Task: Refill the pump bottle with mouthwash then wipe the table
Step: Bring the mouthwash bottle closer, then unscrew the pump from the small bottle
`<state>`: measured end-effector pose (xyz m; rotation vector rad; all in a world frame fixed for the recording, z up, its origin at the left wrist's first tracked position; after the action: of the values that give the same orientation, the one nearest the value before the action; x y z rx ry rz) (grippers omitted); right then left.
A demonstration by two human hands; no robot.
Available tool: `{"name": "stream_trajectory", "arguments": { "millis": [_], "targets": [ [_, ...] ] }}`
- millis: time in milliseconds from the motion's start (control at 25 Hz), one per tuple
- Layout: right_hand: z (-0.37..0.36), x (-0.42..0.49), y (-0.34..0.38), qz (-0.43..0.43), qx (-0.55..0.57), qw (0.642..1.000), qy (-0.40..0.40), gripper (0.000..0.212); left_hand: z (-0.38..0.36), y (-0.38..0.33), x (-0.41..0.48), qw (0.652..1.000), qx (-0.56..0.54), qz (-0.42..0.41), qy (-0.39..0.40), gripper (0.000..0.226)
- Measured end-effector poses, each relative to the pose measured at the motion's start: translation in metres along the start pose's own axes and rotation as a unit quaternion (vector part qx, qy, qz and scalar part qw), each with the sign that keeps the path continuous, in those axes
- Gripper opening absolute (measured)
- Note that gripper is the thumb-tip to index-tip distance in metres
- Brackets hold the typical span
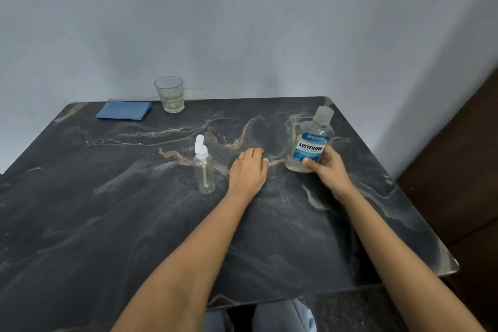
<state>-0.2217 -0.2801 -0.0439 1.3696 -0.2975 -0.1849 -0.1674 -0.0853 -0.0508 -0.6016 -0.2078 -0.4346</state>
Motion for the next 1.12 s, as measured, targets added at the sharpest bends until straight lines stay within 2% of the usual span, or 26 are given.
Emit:
{"name": "stream_trajectory", "arguments": {
  "millis": [320, 400, 480, 560, 680, 760, 840, 880, 960, 1040, 1120],
  "targets": [
    [0.01, -0.05, 0.001, -0.004, -0.023, 0.999, 0.037, 0.045, 0.042, -0.026, -0.069, 0.997, -0.006, -0.055, -0.06, 0.036],
    [0.009, -0.054, -0.001, -0.022, -0.034, 0.998, 0.043, 0.045, 0.056, -0.026, -0.086, 0.994, -0.01, -0.065, -0.09, 0.039],
    [0.011, -0.059, -0.001, -0.041, -0.065, 0.997, 0.015, 0.047, 0.073, -0.018, -0.104, 0.987, -0.007, -0.063, -0.145, 0.049],
    [0.019, -0.072, 0.009, -0.04, -0.137, 0.987, -0.075, 0.054, 0.091, -0.001, -0.119, 0.976, -0.018, -0.013, -0.216, 0.061],
    [0.012, -0.111, 0.047, 0.033, -0.165, 0.961, -0.217, 0.048, 0.108, 0.04, -0.125, 0.946, -0.149, 0.13, -0.256, 0.078],
    [-0.019, -0.127, 0.067, 0.079, -0.138, 0.966, -0.204, 0.04, 0.109, 0.062, -0.118, 0.936, -0.195, 0.18, -0.23, 0.091],
    [-0.064, -0.125, 0.074, 0.089, -0.121, 0.982, -0.117, 0.034, 0.1, 0.073, -0.107, 0.939, -0.237, 0.182, -0.171, 0.102],
    [-0.087, -0.121, 0.075, 0.081, -0.107, 0.988, -0.076, 0.033, 0.094, 0.076, -0.103, 0.939, -0.257, 0.184, -0.135, 0.1],
    [-0.125, -0.113, 0.076, 0.063, -0.07, 0.995, -0.04, 0.035, 0.082, 0.083, -0.098, 0.94, -0.265, 0.194, -0.091, 0.076],
    [-0.156, -0.103, 0.078, 0.055, -0.03, 0.998, -0.02, 0.039, 0.079, 0.088, -0.1, 0.935, -0.27, 0.205, -0.099, 0.043],
    [-0.182, -0.094, 0.08, 0.067, -0.011, 0.998, 0.007, 0.041, 0.078, 0.088, -0.107, 0.931, -0.28, 0.214, -0.1, 0.032]
  ]
}}
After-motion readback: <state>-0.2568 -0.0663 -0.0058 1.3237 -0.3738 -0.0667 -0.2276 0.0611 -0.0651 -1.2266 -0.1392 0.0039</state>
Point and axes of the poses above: each hand's wrist, its own x-axis towards the middle knuckle, its own z-axis out of the back of the hand, y = z × x, the point moved 8 cm from there along x, towards the middle knuckle, and after that the axes turned 1 degree about -y, right-handed, at the moved point
